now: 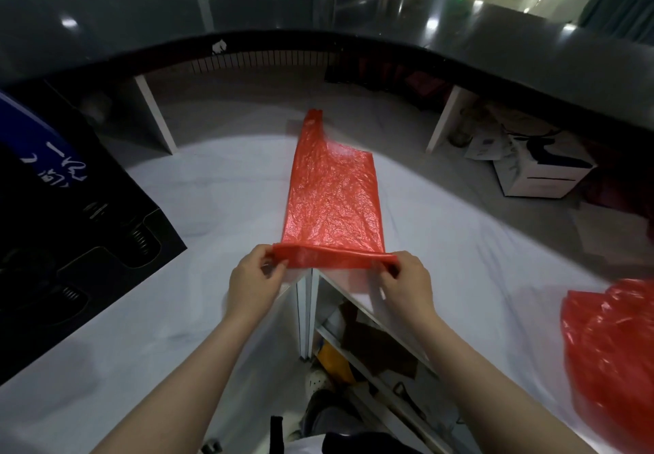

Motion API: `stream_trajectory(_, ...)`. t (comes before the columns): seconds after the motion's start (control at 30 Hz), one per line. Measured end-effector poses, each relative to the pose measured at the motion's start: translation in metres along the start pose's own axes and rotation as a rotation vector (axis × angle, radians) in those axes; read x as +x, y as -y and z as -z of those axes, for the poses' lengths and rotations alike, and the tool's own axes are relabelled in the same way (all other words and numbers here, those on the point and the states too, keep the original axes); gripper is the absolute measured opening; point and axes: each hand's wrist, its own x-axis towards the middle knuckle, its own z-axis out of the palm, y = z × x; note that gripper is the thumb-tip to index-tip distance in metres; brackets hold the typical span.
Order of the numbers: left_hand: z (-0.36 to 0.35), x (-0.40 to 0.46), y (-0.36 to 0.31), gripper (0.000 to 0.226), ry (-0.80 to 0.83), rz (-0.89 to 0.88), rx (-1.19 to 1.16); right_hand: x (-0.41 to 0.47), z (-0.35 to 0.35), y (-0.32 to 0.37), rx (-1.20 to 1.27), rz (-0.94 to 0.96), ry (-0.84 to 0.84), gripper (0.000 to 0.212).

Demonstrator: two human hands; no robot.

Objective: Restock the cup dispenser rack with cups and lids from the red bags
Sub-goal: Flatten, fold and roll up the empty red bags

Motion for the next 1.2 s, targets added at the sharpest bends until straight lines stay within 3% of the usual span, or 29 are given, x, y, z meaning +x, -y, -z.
stream_trajectory(0.23,-0.004,0.002,0.002,0.024,-0.048,0.068,0.048,0.008,-0.007,-0.012,0.03,-0.062,-0.013,0.015)
stream_trajectory(0.4,-0.008,0.003,0.007,0.036,-0.051,0.063,0.068,0.007,-0.013,-0.014,0.087,-0.081,-0.027,0.047)
stream_trajectory(0.73,-0.008,0.003,0.006,0.04,0.021,-0.239,0.309,0.004,-0.007,-0.018,-0.075,0.124,-0.004,0.037)
stream_trajectory(0.9,-0.007,0.002,0.006,0.043,0.046,-0.322,0.392,0.004,-0.005,-0.012,0.012,0.072,0.008,0.057)
stream_trajectory(1.13,-0.008,0.002,0.005,0.035,0.118,-0.285,0.437,0.009,0.006,0.0,0.221,-0.129,0.027,0.061)
stream_trajectory(1.2,-0.009,0.001,0.002,0.038,0.117,-0.276,0.426,0.014,0.009,0.009,0.244,-0.129,0.04,0.051)
